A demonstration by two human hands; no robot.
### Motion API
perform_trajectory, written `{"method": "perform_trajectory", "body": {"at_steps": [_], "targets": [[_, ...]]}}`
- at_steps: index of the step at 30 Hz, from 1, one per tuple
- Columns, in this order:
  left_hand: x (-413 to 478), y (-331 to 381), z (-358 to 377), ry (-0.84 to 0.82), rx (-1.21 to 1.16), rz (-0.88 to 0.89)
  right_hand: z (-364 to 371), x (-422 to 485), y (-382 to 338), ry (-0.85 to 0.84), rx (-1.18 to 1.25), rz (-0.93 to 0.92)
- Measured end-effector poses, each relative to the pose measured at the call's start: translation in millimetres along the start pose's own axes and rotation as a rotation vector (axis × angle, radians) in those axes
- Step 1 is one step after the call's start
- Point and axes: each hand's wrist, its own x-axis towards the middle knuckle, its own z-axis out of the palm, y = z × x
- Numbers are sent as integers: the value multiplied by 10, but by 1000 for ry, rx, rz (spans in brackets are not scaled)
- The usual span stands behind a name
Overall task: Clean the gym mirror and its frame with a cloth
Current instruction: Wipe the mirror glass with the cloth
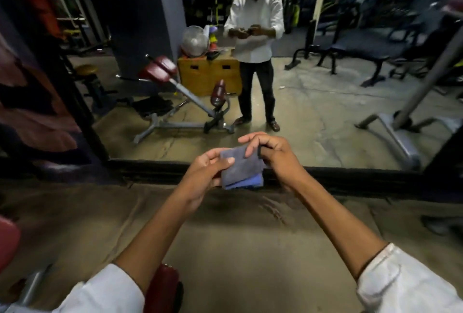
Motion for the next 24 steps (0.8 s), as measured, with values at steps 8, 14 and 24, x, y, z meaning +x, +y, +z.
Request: {"method": "perform_trajectory", "body": {"at_steps": [8,14,24], "targets": [[695,367,1583,-78,25,238,-1601,-248,-284,150,137,154],[1238,531,2861,-186,77,314,-2846,-397,-541,278,102,37],[2198,1366,4533,-246,260,574,-4574,-230,-1094,268,182,46]]}}
